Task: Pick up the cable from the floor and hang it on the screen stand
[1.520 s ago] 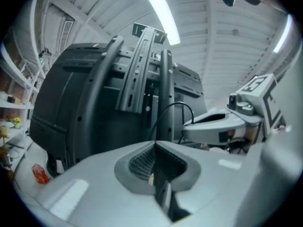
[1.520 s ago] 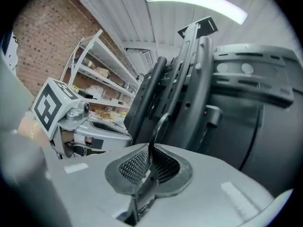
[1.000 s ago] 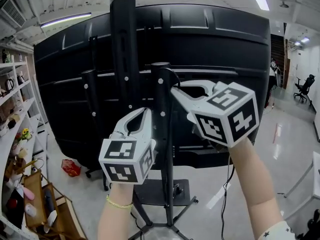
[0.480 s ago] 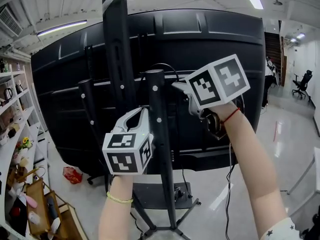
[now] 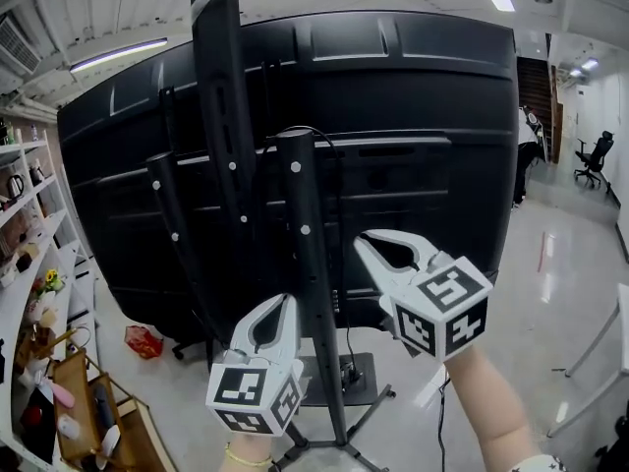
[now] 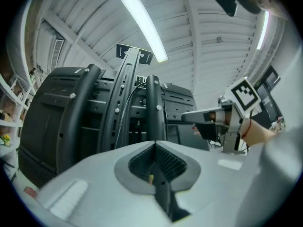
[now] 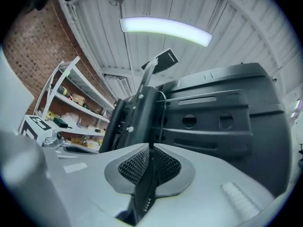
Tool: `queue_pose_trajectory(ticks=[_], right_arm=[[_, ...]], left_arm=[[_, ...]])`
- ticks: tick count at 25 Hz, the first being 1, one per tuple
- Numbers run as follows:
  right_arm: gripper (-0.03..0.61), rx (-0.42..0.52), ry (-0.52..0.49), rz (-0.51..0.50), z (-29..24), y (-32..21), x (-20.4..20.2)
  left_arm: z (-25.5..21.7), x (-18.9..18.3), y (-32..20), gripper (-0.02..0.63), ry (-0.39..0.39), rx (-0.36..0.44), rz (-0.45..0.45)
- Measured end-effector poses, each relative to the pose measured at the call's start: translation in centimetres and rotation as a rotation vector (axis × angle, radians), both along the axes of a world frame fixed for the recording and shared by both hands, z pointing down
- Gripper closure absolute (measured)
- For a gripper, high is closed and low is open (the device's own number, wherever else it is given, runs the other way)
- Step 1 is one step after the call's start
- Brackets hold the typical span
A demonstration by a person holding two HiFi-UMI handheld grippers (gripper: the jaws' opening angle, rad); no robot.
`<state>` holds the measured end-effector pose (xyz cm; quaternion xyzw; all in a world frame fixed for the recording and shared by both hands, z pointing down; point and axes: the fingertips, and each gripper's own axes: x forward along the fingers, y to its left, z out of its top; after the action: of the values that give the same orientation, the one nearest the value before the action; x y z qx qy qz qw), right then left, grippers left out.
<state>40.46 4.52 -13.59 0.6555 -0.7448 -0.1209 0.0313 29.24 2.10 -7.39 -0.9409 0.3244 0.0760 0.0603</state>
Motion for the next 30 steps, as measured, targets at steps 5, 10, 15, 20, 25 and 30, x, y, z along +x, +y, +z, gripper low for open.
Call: queue_pose_trajectory(ticks=[5,10,15,20,25,30], right_arm=[[0.578,0.075,-0.087,-0.026,7.5,3.8,-3.3],[0.578,-0.033,-0.162,-0.016,17.4,5.1,-5.4],[0.578,-0.126,-0.239,0.0,23.4,7.1,-6.1],[0.58,-0.165,-0.213,0.002,25.2,7.4,-6.4],[0.58,-0.166,-0.216,0.008,25.3,7.5,-6.2],[0.58,-0.161,-0.211,0.016,25.3,7.8,-5.9]], left_arm=[[5.8,-0.5,2.7,0.606,0.035,-0.097,-0.004],[12.3,-1.9,4.4,0.606,0.017,-0.131,-0.08],[16.9,-2.8,6.0,0.606,-0.022,-0.17,-0.12],[18.0,-3.0,6.3,0.606,-0.023,-0.187,-0.13],[18.2,-2.5,6.4,0.606,-0.031,-0.197,-0.12],[18.2,-2.2,6.8,0.606,-0.038,-0.191,-0.118]])
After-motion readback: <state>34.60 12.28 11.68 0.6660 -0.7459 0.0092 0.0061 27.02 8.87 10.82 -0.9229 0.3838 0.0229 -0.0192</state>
